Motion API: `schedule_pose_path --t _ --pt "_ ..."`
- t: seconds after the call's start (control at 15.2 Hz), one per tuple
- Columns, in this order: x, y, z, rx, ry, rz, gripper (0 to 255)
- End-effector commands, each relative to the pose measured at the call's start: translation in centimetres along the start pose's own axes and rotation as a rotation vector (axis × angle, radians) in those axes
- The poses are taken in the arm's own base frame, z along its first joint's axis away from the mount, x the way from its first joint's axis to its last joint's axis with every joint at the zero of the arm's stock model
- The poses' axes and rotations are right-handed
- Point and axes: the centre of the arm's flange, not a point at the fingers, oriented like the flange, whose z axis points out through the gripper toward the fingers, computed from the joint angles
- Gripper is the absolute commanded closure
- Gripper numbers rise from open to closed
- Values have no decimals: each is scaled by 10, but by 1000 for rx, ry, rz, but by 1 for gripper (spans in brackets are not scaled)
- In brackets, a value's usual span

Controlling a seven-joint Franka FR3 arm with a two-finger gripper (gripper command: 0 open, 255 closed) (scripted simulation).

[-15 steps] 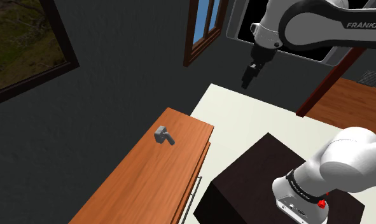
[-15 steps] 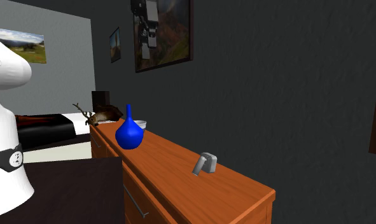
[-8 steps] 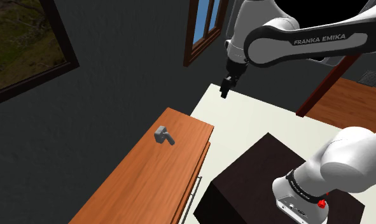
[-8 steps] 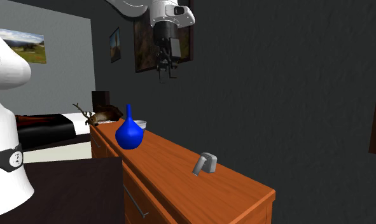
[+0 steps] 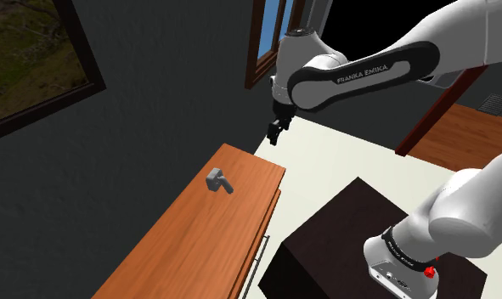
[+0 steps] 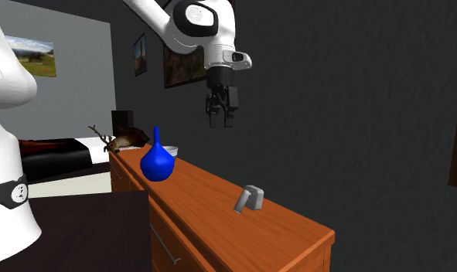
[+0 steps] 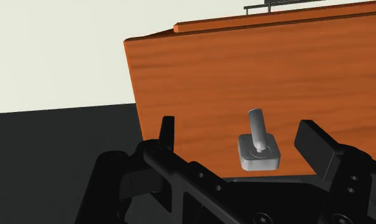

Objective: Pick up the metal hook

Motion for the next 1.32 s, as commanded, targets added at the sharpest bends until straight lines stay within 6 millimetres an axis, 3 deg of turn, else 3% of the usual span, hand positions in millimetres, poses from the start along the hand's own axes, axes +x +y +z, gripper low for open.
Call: schedule_pose_path --t 0.0,1.25 --pt "20 -8 19 6 -7 -14 0" --pt "171 -102 201 53 -75 -140 0"
